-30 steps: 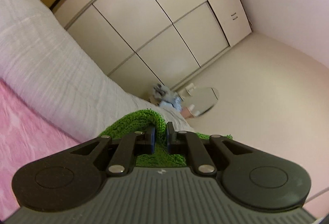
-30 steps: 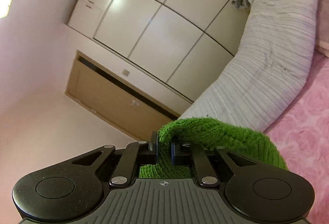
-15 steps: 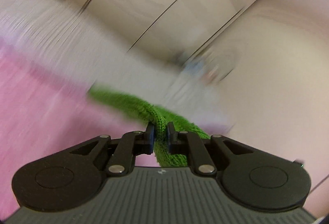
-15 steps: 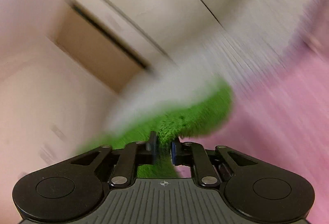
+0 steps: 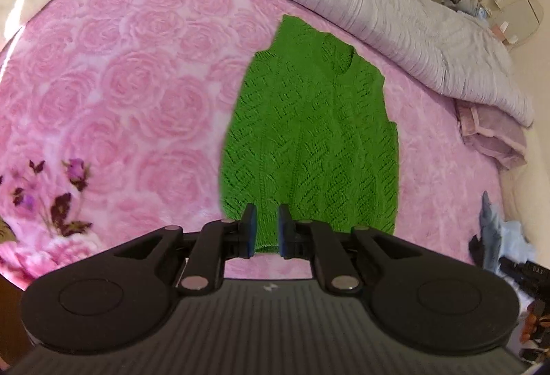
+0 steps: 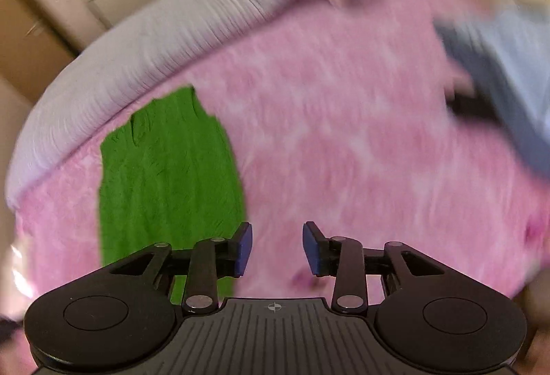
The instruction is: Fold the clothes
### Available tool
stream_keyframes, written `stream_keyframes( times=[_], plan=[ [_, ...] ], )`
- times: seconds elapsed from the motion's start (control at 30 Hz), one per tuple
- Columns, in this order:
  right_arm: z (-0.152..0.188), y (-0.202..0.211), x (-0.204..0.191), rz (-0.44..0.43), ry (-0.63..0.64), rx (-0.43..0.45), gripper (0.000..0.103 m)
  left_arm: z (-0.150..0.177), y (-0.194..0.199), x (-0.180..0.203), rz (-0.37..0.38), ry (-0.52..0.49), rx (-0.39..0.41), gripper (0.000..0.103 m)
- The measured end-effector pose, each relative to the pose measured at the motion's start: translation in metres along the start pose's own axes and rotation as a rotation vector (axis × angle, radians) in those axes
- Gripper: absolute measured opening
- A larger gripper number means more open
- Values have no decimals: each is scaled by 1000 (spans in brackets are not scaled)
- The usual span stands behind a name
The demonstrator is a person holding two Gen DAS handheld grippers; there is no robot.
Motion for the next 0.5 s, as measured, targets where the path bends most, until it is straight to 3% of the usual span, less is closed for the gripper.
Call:
stream_keyframes(
  times=[0.13,0.33,0.43,0.5],
  plan=[
    [-18,-21,-2,-14,-1,20,37,19,-7,22,-49,-60,15,8],
    [-44,-53,-4,-34,-2,49,37,20,5,50,-30,-109,67,8],
    [-81,-67,7,-42,-116,-37,37,18,10,57,-25,-118,88,8],
    [-105,-67,7,-47,-49,-65,37,17,12,61,-23,-124,100,8]
  ],
)
Point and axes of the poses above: each gripper's, at about its wrist camera, not at the fingertips, and y roughly against the way its jaws point, x to its right, z to its underside, the point moved 10 cm from there along -y, roughly the way its jaws point, and after that the axes turned 1 degree about x, right-handed, at the moved point
